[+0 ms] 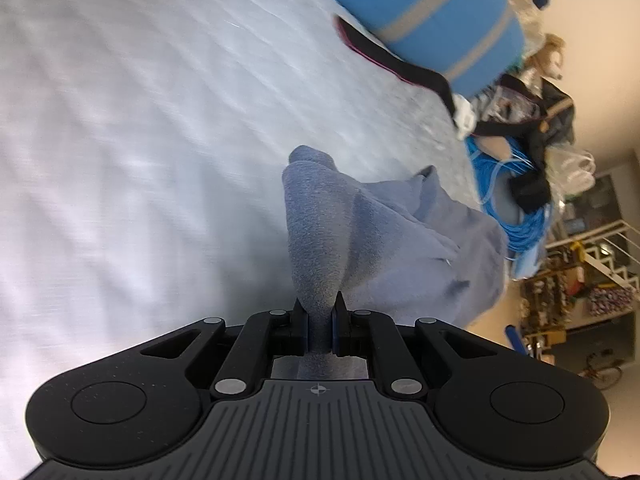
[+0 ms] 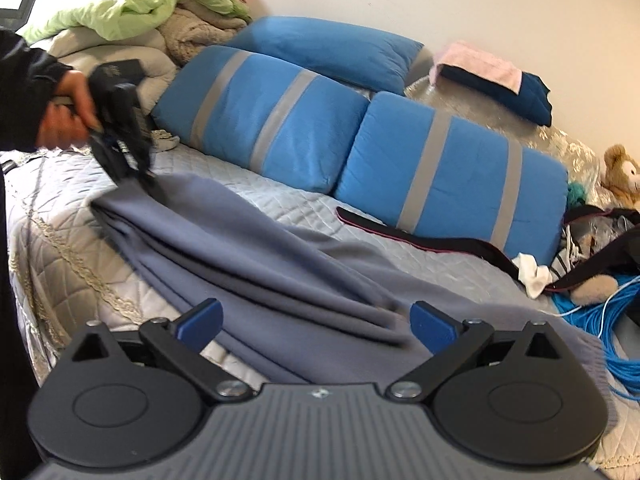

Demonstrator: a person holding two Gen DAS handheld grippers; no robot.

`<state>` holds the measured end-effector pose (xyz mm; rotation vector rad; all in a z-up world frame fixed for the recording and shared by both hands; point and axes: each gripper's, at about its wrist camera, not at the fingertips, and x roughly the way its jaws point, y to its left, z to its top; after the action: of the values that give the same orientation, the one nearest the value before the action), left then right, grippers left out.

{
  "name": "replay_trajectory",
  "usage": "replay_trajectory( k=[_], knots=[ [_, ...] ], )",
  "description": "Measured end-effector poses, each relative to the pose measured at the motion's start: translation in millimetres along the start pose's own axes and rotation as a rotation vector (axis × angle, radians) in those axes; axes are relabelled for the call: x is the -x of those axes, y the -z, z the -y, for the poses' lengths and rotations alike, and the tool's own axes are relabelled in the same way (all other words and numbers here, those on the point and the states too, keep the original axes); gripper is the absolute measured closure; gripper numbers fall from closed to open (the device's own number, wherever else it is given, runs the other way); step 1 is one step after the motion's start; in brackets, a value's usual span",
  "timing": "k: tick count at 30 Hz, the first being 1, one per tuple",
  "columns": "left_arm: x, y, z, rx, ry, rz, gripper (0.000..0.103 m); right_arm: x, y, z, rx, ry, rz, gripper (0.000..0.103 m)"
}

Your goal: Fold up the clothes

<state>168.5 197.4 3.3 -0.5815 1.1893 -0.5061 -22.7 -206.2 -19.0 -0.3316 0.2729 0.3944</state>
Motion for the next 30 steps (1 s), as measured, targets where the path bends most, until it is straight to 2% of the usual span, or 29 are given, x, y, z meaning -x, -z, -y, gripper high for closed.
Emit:
replay_trajectory(
  k=[4,7,9,10,11,12,14,16,20,23,25,27,30],
  knots=[
    [48.2,-4.0,-35.0,0.008,-0.052,0.017,0.094,-5.7,1.4,-0.2,-0.011,-0.035,-0.012,0.000],
    [74.2,-4.4,-60.0,0.057,-0.067,0.063,0.094,-12.3,-1.2,-0.9,-0.052,-0.112,-0.021,0.000],
    [77.4,-0.1,-67.4,0.086,-0.060,0.073,0.092,-20.0,-5.7,-1.5,-0.081,-0.170,-0.035,0.001],
    [76.0,2.2,-68.3,0.094,-0.057,0.072,0.091,-24.1,-9.1,-1.6,-0.095,-0.198,-0.039,0.010],
    [73.0,4.1,-67.3,0.090,-0.060,0.068,0.090,-28.7,-13.7,-1.4,-0.108,-0.219,-0.038,0.030],
    [70.9,5.6,-66.7,0.087,-0.064,0.068,0.090,-35.0,-19.9,-0.8,-0.119,-0.242,-0.040,0.041],
    [67.7,8.1,-66.3,0.091,-0.070,0.073,0.082,-50.7,-32.5,2.9,-0.130,-0.294,-0.042,0.071],
    [66.7,10.2,-67.6,0.100,-0.057,0.087,0.078,-67.1,-45.6,6.8,-0.133,-0.346,-0.037,0.089],
    [66.0,16.3,-72.0,0.125,-0.026,0.117,0.072,-100.9,-70.0,4.6,-0.027,-0.509,-0.021,0.091],
    [64.8,18.1,-73.6,0.136,-0.013,0.131,0.069,-134.2,-76.9,-3.8,0.070,-0.661,-0.085,0.090],
    [65.8,19.6,-75.2,0.138,-0.006,0.134,0.069,-158.0,-73.1,-6.3,0.098,-0.721,-0.148,0.089],
    [66.7,23.0,-76.7,0.142,0.003,0.133,0.069,-180.8,-68.9,-4.9,0.098,-0.769,-0.194,0.073],
    [67.7,26.3,-79.5,0.142,0.020,0.127,0.069,-203.2,-67.1,11.0,0.035,-0.810,-0.197,0.069]
  ],
)
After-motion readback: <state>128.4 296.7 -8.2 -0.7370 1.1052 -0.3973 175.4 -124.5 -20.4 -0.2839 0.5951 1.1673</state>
